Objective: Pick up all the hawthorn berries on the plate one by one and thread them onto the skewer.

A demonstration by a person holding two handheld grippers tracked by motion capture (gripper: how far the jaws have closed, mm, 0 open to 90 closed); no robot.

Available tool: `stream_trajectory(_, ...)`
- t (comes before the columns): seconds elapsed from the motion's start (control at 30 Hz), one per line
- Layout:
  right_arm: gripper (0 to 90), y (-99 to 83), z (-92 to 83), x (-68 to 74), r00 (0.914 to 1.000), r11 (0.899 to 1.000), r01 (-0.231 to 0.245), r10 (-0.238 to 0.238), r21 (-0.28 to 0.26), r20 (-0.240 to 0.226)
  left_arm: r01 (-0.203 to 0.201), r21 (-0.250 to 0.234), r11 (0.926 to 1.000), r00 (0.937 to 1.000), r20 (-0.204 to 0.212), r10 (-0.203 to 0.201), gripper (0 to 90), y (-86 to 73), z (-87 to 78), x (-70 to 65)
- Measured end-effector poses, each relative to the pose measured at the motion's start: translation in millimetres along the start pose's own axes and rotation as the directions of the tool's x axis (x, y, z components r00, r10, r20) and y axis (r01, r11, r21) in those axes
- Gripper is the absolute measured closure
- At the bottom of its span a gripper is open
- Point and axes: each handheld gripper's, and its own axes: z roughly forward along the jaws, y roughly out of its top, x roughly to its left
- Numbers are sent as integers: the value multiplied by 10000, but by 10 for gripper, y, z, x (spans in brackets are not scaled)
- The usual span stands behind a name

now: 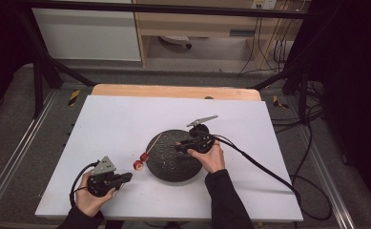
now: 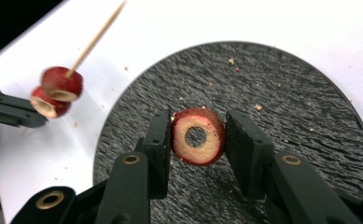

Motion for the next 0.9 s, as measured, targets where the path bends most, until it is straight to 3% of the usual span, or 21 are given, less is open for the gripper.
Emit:
stream_trajectory(0.17,627,-107,-120,-6,9998,9952,-206,205,-953,-16,-32,-30,10000,10000,-19,32,888,31,18,-48)
stream_trajectory(0.3,627,-194,-209,-43,9987,9826,-499,475,-1789,-175,-73,-52,10000,10000,-19,73,888,69,39,-93)
stream_trajectory(0.63,627,-355,-357,-164,9903,9288,-1382,1249,-3437,-607,-90,-175,9998,9999,-90,88,888,192,101,-189)
stream_trajectory(0.9,627,-407,-407,-200,9820,8895,-1889,1683,-4160,-861,-88,-246,9997,9999,-56,87,888,284,183,-266)
